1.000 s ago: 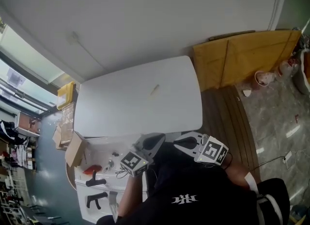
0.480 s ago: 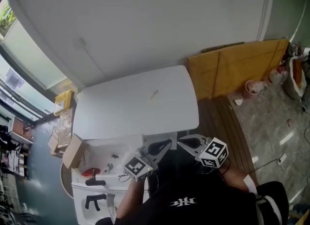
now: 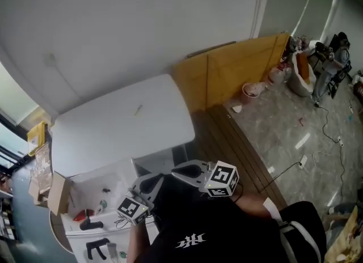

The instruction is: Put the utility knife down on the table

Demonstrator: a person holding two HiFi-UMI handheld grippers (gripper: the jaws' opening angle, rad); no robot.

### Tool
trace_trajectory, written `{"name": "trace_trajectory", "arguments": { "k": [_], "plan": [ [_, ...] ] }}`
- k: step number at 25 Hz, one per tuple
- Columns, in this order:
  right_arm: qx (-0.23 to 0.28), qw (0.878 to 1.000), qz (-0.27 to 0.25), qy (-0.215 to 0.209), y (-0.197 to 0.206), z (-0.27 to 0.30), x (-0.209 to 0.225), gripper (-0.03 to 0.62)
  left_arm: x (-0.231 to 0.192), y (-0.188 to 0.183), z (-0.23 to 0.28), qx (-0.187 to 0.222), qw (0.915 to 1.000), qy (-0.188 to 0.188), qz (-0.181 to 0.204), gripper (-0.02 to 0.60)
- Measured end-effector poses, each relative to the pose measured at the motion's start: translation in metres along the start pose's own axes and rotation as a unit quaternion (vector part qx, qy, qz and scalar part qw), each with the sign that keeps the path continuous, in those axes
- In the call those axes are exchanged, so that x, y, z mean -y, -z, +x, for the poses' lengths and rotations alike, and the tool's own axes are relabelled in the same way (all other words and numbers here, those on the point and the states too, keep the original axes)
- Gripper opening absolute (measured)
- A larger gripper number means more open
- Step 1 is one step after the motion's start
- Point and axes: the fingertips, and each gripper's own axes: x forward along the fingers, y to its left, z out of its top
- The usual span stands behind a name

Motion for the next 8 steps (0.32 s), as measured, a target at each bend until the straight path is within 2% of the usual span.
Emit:
{"name": "trace_trajectory", "arguments": {
  "k": [4,8],
  "plan": [
    [0.003,1.000,-0.013,0.013,-0.006,0.012,0.006,0.003,-0.008,-0.010,-0.004,0.021,0.9997,0.002,0.012,0.006],
    [0.003,0.999,-0.037,-0.012,-0.014,0.019,-0.003,0.003,-0.015,-0.015,-0.002,0.020,0.9998,-0.005,0.005,0.005]
  ]
}}
